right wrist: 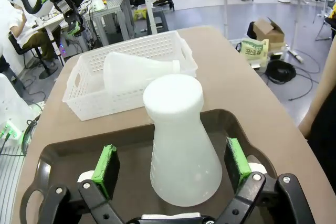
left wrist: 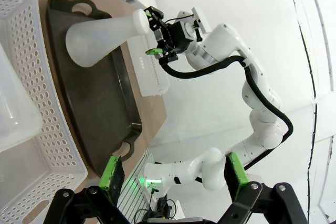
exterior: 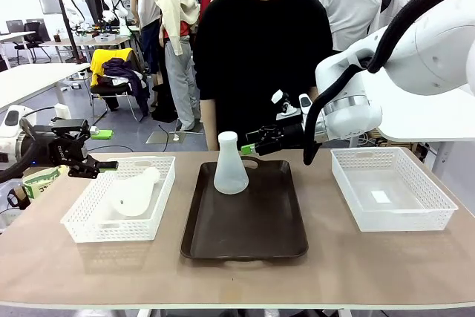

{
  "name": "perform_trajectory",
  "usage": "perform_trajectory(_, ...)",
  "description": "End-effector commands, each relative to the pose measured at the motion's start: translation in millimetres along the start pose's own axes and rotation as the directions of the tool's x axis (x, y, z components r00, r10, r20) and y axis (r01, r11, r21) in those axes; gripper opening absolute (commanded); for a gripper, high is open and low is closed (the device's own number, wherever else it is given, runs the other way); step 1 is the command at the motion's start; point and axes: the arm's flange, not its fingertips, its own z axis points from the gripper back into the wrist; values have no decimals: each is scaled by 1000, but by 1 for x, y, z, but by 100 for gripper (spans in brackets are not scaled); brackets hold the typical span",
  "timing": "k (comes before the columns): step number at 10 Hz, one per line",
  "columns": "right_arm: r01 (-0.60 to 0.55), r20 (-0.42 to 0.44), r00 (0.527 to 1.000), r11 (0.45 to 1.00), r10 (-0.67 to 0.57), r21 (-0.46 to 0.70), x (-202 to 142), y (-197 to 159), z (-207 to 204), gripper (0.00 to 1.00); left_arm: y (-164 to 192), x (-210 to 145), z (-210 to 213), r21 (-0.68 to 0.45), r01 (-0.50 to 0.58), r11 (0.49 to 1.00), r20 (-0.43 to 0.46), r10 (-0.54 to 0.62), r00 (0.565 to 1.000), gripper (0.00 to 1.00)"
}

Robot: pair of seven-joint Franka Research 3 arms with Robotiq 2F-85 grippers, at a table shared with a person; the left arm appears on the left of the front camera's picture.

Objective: Prepare the laboratory tools.
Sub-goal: Pick up the Big flask that the person points to.

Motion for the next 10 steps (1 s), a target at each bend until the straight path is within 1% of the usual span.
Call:
perform_trajectory(1,-5,3,1000,1000,5,3,-1,-2,-3,100,-2,1,1,-11,3,1000,7,-3,1000,100)
perform_trajectory(5,0,0,1000,1000,0,0,0,0,0,100,-2,1,1,-11,3,1000,7,-3,1000,100)
perform_trajectory(7,-31,-35,999,999,32,38,7,0,4,100,-2,1,1,-11,3,1000,7,-3,1000,100)
perform_trajectory(8,-32,-37,999,998,34,51,10,0,7,100,-2,1,1,-11,3,1000,7,-3,1000,100)
perform_trajectory(10,-15,-39,999,999,17,41,11,1,21,100,-2,1,1,-11,3,1000,7,-3,1000,100)
